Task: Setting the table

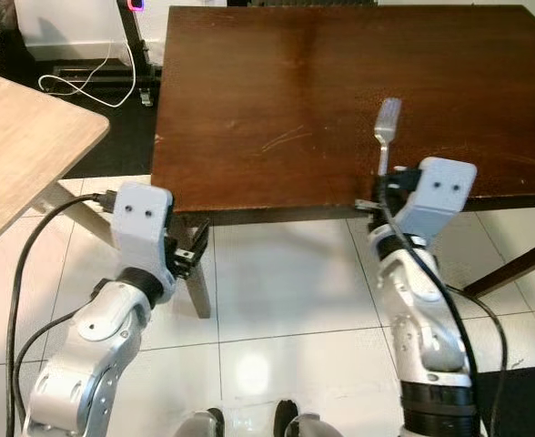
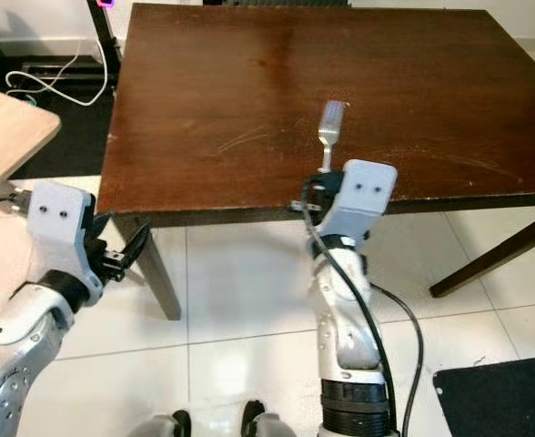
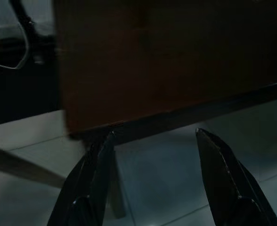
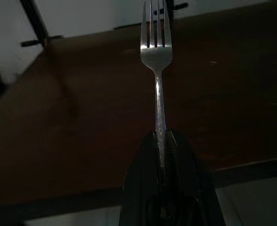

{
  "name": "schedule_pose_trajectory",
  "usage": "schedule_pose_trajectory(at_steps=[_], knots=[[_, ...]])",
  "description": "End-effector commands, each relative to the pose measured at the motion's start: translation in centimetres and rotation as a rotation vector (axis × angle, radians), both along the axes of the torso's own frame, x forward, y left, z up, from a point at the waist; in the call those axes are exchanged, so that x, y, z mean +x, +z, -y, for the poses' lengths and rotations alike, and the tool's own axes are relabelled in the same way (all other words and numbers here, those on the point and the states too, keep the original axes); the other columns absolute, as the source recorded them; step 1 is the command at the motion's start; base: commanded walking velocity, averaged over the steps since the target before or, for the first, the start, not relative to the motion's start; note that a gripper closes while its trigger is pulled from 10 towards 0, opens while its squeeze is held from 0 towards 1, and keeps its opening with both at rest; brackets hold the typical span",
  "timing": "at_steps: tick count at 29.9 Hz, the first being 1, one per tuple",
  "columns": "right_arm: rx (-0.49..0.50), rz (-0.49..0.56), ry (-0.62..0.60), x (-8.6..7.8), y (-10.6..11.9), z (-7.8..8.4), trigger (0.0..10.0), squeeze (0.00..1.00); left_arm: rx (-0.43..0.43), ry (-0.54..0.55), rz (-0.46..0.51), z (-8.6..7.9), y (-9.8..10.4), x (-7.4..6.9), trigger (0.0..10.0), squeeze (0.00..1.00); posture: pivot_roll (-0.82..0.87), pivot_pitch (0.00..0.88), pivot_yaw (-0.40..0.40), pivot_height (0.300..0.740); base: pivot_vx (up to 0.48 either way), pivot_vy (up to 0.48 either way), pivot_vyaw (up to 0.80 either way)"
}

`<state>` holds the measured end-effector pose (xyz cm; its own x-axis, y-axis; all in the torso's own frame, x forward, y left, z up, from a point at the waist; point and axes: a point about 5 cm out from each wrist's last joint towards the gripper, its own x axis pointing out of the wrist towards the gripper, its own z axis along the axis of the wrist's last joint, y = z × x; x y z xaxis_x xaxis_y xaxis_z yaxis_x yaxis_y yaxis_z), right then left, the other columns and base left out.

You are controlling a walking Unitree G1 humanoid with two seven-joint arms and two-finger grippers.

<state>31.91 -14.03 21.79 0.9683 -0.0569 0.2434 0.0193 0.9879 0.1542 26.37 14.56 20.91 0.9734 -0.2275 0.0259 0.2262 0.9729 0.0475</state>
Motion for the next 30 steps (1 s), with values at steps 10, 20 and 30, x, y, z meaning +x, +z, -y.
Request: schedule_pose_trajectory(at_steps=[10,20,30], knots=[[0.015,-0.003,0.005,-0.2,-0.05,0.29,10.0,0.0,0.008,0.005,-0.03,0.08,-0.59,-0.05,10.0,0.0,0.12,0.195,0.057,0.74,0.0,0.0,0.0],[-0.011,-0.006,0.006,-0.05,-0.04,0.28,10.0,0.0,0.02,0.015,-0.024,-0.04,-0.64,-0.02,10.0,0.0,0.11,0.191,0.055,0.74,0.0,0.0,0.79],[-0.011,0.012,0.026,-0.08,0.08,0.04,10.0,0.0,0.033,0.037,-0.023,-0.27,-0.81,0.12,10.0,0.0,0.12,0.185,0.053,0.74,0.0,0.0,0.79]])
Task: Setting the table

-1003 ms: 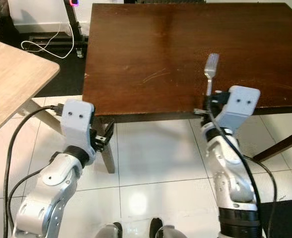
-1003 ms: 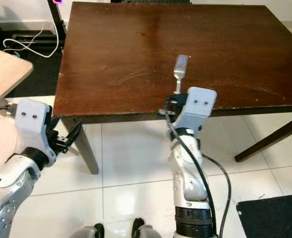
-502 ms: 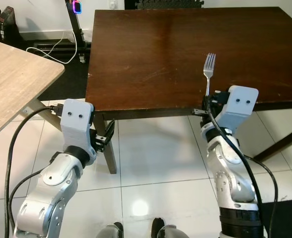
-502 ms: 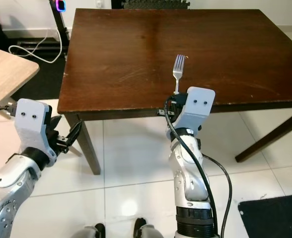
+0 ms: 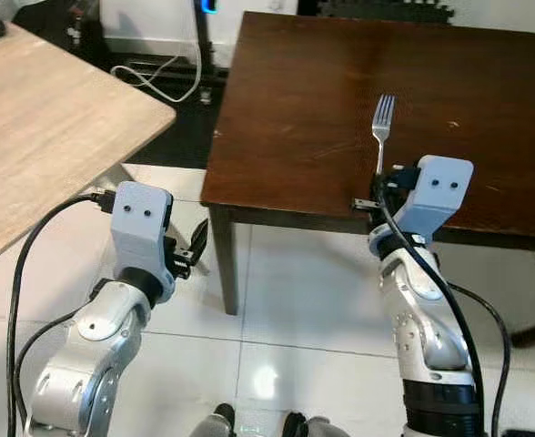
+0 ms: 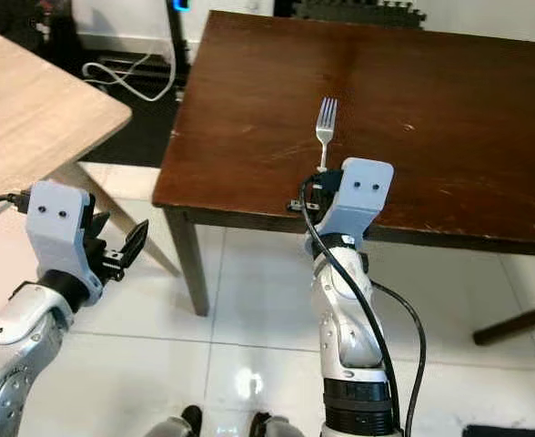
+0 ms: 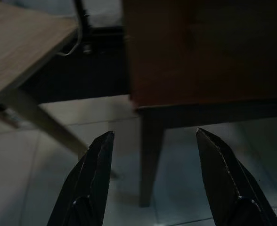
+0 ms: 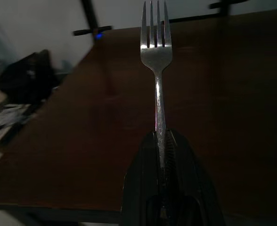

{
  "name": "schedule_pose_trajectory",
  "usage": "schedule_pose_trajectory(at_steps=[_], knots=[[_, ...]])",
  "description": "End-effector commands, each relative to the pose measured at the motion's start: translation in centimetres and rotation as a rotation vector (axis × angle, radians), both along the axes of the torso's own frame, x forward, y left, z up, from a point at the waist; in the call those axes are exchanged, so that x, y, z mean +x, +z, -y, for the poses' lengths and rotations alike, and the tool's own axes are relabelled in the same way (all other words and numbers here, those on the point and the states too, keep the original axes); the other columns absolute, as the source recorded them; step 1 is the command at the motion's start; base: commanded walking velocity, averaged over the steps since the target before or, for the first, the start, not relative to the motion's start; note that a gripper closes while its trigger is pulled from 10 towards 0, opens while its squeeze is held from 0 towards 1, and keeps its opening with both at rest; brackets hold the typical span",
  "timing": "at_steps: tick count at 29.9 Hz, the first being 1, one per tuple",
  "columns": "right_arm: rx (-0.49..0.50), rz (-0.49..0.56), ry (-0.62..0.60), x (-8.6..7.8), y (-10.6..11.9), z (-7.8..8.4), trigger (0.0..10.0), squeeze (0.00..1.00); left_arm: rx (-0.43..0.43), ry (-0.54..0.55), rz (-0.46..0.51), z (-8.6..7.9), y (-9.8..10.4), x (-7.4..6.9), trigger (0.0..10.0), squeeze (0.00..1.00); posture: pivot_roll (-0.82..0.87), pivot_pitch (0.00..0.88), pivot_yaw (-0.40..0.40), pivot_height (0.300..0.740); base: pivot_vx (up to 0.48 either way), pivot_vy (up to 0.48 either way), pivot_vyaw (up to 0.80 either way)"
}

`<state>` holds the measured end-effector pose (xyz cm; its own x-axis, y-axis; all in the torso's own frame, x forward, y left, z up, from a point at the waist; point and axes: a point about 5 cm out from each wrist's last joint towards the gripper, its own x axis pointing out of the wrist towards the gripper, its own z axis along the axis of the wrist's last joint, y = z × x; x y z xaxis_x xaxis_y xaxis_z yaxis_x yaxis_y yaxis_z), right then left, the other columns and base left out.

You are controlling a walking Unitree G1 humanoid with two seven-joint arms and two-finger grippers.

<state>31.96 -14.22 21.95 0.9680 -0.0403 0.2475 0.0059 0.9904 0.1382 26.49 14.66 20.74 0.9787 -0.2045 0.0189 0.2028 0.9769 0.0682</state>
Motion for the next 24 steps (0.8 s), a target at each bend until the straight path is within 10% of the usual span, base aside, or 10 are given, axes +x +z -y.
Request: schedule_pose_trajectory(at_steps=[1,24], knots=[[0.005,0.008,0.013,-0.13,-0.08,-0.14,10.0,0.0,0.011,0.013,-0.02,-0.17,-0.64,-0.01,10.0,0.0,0.12,0.185,0.053,0.74,0.0,0.0,0.79],[0.003,0.009,0.019,-0.17,-0.25,-0.3,10.0,0.0,0.017,0.018,-0.029,-0.18,-0.83,0.18,10.0,0.0,0.12,0.188,0.058,0.74,0.0,0.0,0.79]])
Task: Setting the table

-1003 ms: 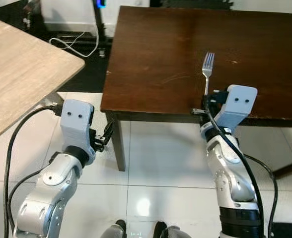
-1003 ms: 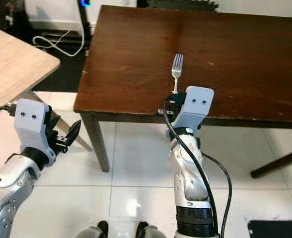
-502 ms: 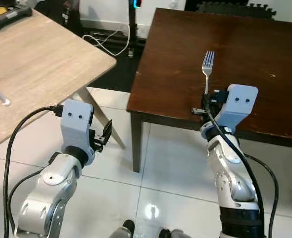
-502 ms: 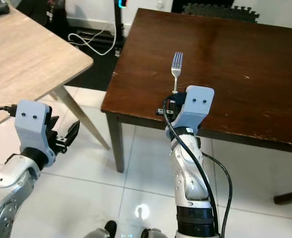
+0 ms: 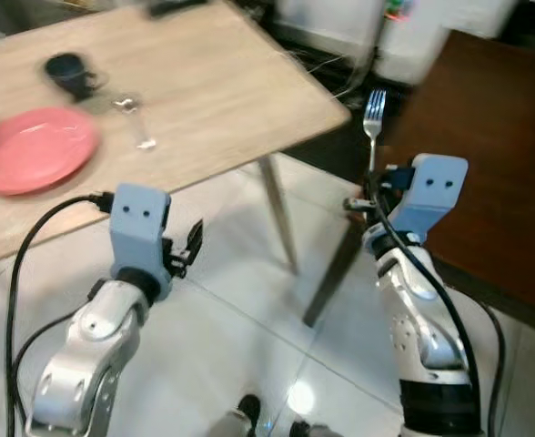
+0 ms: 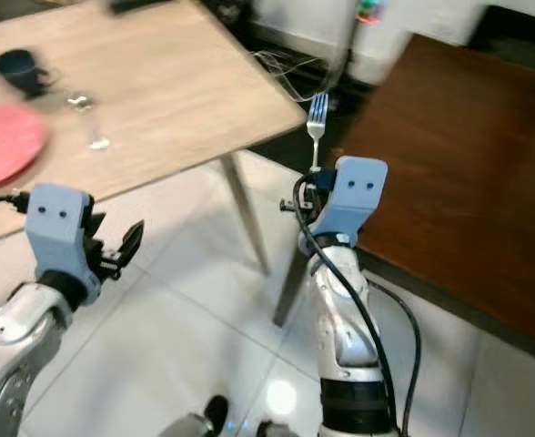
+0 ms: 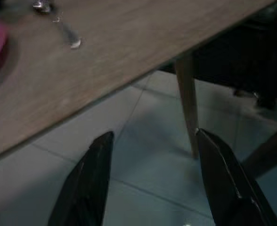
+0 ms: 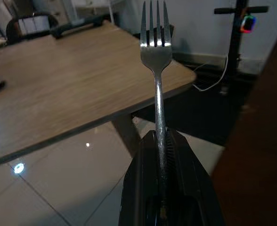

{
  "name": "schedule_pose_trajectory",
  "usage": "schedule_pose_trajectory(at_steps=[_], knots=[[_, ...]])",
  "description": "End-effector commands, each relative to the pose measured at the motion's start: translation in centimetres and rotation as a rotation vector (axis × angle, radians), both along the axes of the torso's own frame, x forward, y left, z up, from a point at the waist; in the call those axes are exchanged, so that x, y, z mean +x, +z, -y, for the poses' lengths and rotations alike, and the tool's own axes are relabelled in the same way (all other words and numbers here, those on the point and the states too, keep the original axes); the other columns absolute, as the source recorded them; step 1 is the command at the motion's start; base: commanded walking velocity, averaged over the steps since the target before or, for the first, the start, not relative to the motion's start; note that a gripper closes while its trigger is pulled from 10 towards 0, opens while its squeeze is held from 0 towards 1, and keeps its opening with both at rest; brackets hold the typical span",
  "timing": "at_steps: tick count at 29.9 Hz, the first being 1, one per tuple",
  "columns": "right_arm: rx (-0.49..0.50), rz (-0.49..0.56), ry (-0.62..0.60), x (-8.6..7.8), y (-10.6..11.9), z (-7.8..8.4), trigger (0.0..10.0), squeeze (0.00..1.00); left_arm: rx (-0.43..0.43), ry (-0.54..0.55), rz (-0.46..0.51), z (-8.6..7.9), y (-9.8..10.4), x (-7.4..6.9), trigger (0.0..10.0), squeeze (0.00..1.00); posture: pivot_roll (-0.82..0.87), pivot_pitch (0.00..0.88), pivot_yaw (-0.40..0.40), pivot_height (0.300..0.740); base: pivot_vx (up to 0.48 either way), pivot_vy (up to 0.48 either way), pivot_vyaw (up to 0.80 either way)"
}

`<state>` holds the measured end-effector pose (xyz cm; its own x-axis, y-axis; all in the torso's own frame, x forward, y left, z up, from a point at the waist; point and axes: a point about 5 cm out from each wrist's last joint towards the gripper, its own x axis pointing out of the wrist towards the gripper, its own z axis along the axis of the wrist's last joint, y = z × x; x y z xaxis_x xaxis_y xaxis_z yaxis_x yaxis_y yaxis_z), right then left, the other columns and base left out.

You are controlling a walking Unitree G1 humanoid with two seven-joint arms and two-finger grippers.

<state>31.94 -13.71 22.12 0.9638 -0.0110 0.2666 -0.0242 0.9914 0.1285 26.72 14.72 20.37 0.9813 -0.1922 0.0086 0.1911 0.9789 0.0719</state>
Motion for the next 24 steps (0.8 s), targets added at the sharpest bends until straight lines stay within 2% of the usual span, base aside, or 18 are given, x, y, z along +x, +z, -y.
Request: schedule_pose_trajectory(at_steps=[1,24], knots=[[0.012,-0.01,-0.008,-0.16,-0.43,0.21,10.0,0.0,0.011,0.005,-0.02,-0.12,-0.46,-0.05,10.0,0.0,0.12,0.188,0.058,0.74,0.0,0.0,0.79],[0.018,-0.012,-0.009,-0.12,-0.49,0.26,10.0,0.0,0.012,0.011,-0.022,-0.05,-0.52,0.2,10.0,0.0,0.12,0.185,0.058,0.74,0.0,0.0,0.79]])
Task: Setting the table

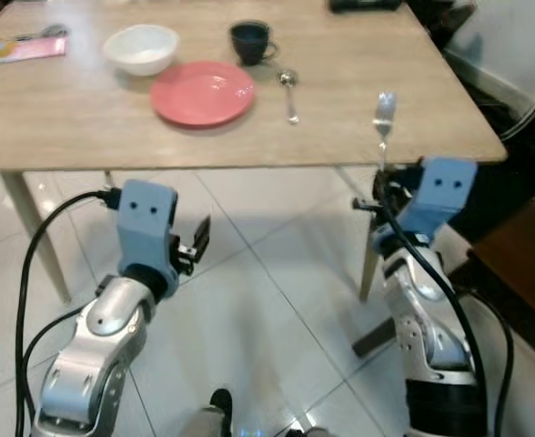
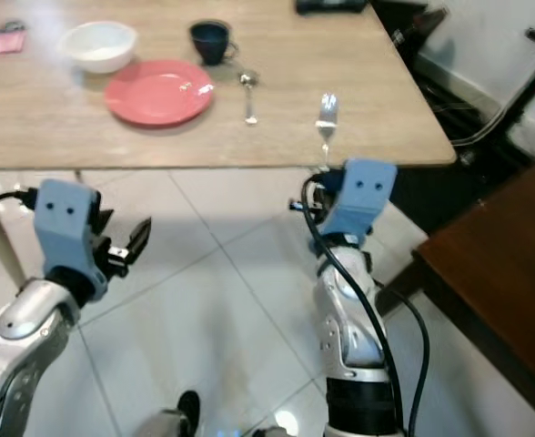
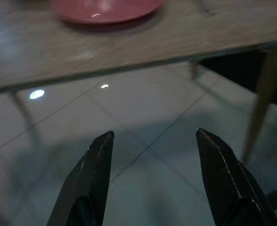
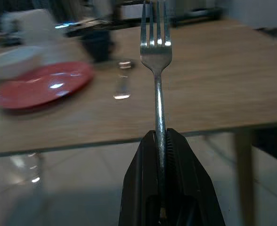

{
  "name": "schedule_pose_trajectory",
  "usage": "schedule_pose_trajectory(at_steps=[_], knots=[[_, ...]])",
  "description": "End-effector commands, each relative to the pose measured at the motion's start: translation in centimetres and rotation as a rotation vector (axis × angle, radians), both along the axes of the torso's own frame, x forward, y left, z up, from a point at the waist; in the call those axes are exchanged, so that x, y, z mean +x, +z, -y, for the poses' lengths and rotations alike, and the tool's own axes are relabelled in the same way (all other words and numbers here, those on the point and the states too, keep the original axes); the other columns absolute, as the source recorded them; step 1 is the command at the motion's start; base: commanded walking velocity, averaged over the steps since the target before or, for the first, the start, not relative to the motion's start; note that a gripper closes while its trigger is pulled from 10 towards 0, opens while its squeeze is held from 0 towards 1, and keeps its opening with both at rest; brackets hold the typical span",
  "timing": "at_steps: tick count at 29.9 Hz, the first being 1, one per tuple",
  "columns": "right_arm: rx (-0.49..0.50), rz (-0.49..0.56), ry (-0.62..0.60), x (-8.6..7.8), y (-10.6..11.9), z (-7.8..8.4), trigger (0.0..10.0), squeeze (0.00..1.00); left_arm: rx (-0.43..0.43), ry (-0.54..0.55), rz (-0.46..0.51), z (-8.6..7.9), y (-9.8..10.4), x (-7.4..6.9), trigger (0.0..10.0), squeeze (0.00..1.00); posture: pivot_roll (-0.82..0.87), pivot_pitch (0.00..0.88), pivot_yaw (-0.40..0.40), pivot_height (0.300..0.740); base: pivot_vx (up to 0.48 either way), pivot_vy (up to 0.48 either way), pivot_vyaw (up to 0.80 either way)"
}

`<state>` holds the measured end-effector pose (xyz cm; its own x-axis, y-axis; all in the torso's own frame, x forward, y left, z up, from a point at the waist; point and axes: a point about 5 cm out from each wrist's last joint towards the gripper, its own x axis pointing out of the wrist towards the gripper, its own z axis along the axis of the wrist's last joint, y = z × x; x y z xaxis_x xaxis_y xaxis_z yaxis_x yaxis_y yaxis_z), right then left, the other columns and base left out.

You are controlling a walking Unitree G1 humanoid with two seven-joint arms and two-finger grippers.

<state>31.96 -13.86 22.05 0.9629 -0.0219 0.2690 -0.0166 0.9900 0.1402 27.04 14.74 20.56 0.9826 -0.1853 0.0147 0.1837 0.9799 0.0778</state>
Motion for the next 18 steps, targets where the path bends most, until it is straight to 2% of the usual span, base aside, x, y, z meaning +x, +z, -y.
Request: schedule_pose_trajectory(at_steps=[1,5,7,18], knots=[[0.007,-0.014,-0.001,-0.1,-0.4,0.1,10.0,0.0,0.007,0.006,-0.03,0.0,-0.7,-0.1,10.0,0.0,0.12,0.185,0.058,0.74,0.0,0.0,0.79],[0.017,-0.011,-0.005,-0.2,-0.4,0.1,10.0,0.0,0.006,0.019,-0.03,-0.2,-0.7,0.0,10.0,0.0,0.12,0.183,0.057,0.74,0.0,0.0,0.79],[0.031,0.01,-0.015,-0.2,0.0,0.2,10.0,0.0,0.05,0.062,-0.028,-0.7,-0.8,0.3,10.0,0.0,0.12,0.183,0.057,0.74,0.285,0.0,0.0],[0.044,0.062,-0.009,-0.3,1.1,0.2,10.0,0.0,0.038,0.071,-0.019,-0.9,-0.6,0.5,10.0,0.0,0.12,0.182,0.055,0.74,0.378,0.294,0.0]])
